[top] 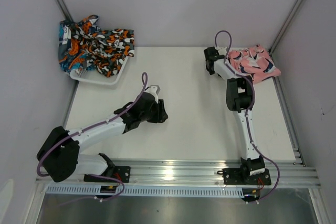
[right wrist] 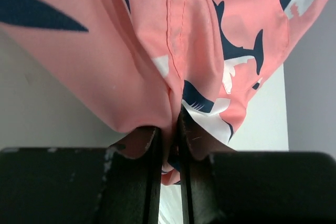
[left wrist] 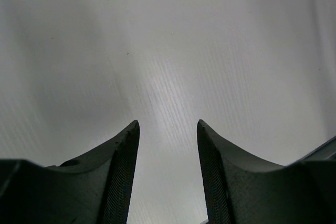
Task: Fold and stack the shorts
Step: Neatly place the folded shorts to the corner
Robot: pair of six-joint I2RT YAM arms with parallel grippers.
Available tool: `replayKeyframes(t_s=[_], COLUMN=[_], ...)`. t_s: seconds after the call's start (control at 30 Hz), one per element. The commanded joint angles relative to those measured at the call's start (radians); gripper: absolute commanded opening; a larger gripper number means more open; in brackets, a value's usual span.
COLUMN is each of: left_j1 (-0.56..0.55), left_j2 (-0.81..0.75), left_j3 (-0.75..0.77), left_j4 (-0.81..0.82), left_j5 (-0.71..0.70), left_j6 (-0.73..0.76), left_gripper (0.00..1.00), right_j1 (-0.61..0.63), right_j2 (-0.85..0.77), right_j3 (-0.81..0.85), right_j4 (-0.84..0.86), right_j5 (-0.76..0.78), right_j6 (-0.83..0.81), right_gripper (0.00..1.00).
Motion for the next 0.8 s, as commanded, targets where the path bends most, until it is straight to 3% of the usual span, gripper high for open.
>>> replayKeyframes(t_s=[0.0,0.07,0.23,0.27,0.3,0.33,0.4,0.53,0.63,0.77], left_j1=[0.011,0.014,0.017,0.017,0.017,0.017,0.017,0.021,0.069,0.226], left_j2=[0.026,0.031,0.048,0.046,0.043,0.038,0.008,-0.076,-0.126,-0.144], left_j3=[0.048,0.050,0.048,0.046,0.045,0.045,0.043,0.065,0.117,0.200], left_j4=[0.018,0.014,0.017,0.018,0.018,0.012,0.000,-0.092,-0.158,-0.219], left_j5=[0.019,0.019,0.017,0.019,0.019,0.020,0.004,-0.053,-0.055,-0.058], left_j6=[0.028,0.031,0.027,0.024,0.021,0.018,0.013,0.027,0.050,0.077], left_gripper=[0.51,0.51,0.51,0.51,0.51,0.51,0.51,0.55,0.64,0.76], right_j1=[-0.019,-0.039,-0.025,-0.011,-0.005,0.001,0.010,0.010,0.012,0.029], right_j2=[0.112,0.134,0.094,0.080,0.063,0.027,-0.027,-0.206,-0.370,-0.593], right_j3=[0.203,0.269,0.219,0.191,0.177,0.164,0.113,-0.022,-0.151,-0.371], right_j4=[-0.062,-0.037,0.077,0.092,0.103,0.123,0.140,0.227,0.292,0.391], right_j5=[-0.006,-0.053,-0.066,-0.063,-0.066,-0.088,-0.153,-0.373,-0.527,-0.659], right_j6=[-0.029,-0.054,-0.097,-0.100,-0.105,-0.106,-0.099,-0.068,-0.034,0.004], right_gripper=[0.17,0.18,0.23,0.42,0.52,0.70,0.82,0.87,0.89,0.91])
